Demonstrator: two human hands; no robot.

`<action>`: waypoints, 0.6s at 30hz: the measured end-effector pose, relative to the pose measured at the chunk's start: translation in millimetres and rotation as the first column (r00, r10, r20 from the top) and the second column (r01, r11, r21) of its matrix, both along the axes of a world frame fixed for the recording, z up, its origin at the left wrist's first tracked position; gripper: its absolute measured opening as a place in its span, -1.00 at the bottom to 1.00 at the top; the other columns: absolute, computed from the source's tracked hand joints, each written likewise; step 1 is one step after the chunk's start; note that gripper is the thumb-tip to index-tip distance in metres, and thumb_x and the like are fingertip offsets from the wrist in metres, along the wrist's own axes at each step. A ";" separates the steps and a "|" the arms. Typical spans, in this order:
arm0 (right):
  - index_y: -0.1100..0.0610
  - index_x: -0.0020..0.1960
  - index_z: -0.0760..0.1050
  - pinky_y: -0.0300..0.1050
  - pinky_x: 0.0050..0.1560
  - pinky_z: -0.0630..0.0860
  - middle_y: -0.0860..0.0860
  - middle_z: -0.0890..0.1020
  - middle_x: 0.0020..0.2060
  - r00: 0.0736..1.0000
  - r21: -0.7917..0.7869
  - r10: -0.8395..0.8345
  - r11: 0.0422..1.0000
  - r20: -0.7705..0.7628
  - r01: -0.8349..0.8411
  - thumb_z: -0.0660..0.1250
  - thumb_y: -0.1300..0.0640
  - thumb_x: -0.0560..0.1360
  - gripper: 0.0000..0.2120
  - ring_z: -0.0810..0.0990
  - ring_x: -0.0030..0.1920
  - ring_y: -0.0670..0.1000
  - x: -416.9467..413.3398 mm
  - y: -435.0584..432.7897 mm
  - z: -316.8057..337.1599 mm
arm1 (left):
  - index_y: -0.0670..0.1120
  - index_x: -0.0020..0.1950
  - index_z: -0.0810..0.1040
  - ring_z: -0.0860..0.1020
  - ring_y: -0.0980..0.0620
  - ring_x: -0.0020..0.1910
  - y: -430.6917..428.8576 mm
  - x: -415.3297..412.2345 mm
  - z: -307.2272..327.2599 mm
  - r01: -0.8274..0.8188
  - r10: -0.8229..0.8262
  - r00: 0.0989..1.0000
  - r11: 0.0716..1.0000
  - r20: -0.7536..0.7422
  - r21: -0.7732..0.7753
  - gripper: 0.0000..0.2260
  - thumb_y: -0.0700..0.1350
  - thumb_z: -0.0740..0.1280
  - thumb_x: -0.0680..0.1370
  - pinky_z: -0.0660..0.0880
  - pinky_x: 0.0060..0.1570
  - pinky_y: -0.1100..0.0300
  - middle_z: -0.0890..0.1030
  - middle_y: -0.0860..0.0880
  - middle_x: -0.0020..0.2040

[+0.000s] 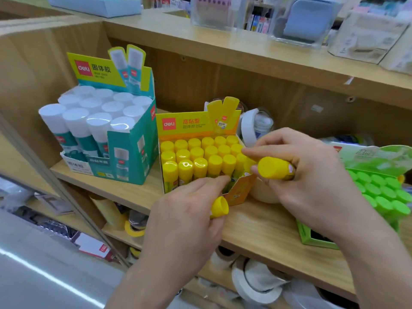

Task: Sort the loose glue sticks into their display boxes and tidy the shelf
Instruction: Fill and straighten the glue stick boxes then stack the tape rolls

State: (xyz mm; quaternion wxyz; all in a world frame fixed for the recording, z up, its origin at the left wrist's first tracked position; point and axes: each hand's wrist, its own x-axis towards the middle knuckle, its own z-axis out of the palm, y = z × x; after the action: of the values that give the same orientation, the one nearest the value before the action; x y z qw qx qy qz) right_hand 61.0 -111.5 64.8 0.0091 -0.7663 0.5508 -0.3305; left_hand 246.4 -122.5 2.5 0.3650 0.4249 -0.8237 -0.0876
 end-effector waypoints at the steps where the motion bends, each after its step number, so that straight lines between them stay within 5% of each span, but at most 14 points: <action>1: -0.03 0.07 0.65 -0.45 -0.04 0.40 -0.11 0.63 -0.07 1.000 -0.002 0.003 1.000 0.011 -0.003 0.40 0.20 0.38 -0.70 0.55 -0.05 -0.18 -0.1 -0.1 0.4 | 0.00 0.19 0.61 0.65 0.02 -0.06 -0.3 -0.7 0.6 0.003 -0.003 1.000 1.000 0.009 0.000 -0.62 0.00 0.20 0.44 0.62 -0.23 0.10 0.67 0.08 0.04; 5: -0.02 -0.03 0.65 -0.24 -0.08 0.49 -0.13 0.66 -0.15 0.995 -0.012 -0.012 1.000 0.101 0.014 0.43 0.15 0.38 -0.82 0.60 -0.11 -0.15 1.5 0.4 -2.1 | 0.04 0.14 0.62 0.65 0.03 -0.12 -0.5 -3.3 3.0 0.006 -0.006 0.999 1.000 0.034 0.005 -0.63 0.01 0.18 0.41 0.62 -0.27 0.15 0.69 0.10 -0.03; 8: 0.03 -0.13 0.66 -0.05 -0.12 0.55 -0.09 0.67 -0.17 0.999 -0.037 -0.043 0.998 0.009 0.043 0.42 0.22 0.37 -0.86 0.62 -0.13 -0.08 0.2 3.1 -5.5 | 0.04 0.19 0.60 0.65 0.05 -0.09 -0.8 -3.2 3.4 0.012 -0.012 0.999 1.000 0.039 0.011 -0.60 0.02 0.18 0.41 0.62 -0.24 0.17 0.68 0.10 0.00; 12: 0.01 0.03 0.67 -0.02 -0.13 0.57 -0.10 0.60 -0.09 0.999 0.020 -0.034 0.999 -0.034 0.035 0.25 0.12 0.38 -0.70 0.60 -0.08 -0.05 -0.8 12.2 -5.4 | 0.08 0.33 0.50 0.62 0.06 -0.01 0.0 -2.7 4.0 0.014 -0.014 1.000 1.000 0.008 0.024 -0.53 0.02 0.18 0.41 0.62 -0.19 0.10 0.64 0.12 0.12; 18: -0.06 0.09 0.64 0.12 -0.16 0.58 -0.08 0.63 -0.10 0.993 0.147 -0.065 0.986 -0.096 0.079 0.32 0.17 0.31 -0.63 0.62 -0.05 0.04 3.2 15.1 -3.5 | 0.17 0.42 0.36 0.62 0.00 -0.06 1.6 -6.6 10.7 0.030 -0.031 0.999 0.999 0.044 0.016 -0.45 0.02 0.14 0.40 0.60 -0.26 0.03 0.62 0.14 0.11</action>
State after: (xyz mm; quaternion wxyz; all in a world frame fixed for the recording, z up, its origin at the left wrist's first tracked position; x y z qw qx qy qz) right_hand 64.2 -96.4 61.3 0.0300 -0.7571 0.6016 -0.2527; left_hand 239.8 -120.9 13.2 0.3422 0.4169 -0.8372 -0.0901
